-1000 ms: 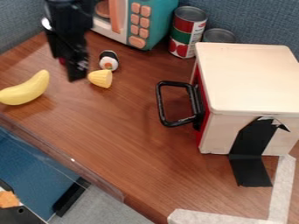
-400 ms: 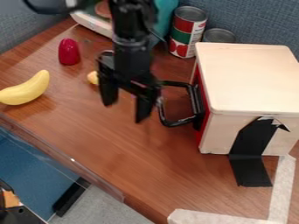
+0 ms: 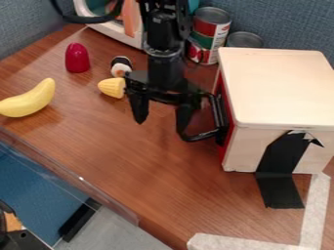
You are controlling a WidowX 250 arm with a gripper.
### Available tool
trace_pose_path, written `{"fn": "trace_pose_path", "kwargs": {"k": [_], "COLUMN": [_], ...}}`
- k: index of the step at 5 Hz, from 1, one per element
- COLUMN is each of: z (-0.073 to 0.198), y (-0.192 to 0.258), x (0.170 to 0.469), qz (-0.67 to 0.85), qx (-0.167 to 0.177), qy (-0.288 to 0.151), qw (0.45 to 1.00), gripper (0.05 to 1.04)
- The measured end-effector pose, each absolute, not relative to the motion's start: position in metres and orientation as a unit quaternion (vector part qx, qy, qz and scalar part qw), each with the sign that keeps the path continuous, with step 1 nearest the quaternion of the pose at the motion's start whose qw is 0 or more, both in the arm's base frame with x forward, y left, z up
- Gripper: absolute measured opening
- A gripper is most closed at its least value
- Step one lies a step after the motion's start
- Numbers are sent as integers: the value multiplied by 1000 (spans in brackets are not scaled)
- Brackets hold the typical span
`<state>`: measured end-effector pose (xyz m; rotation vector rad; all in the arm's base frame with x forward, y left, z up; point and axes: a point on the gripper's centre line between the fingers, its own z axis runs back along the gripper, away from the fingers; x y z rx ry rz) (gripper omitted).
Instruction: Open the drawer
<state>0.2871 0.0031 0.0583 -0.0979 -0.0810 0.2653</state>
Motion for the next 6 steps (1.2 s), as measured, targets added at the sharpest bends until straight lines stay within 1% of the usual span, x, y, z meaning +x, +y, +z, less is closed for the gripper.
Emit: {"fn": "trace_pose_path", "kwargs": {"k": [1, 2, 6], "z": [66, 70, 42], "y": [12, 13, 4], "x": [295, 299, 310], "qz": [174, 186, 237], "qx": [-78, -85, -76], "qy": [-50, -56, -53], "qw": [980, 977, 967], "gripper": [999, 999, 999]}}
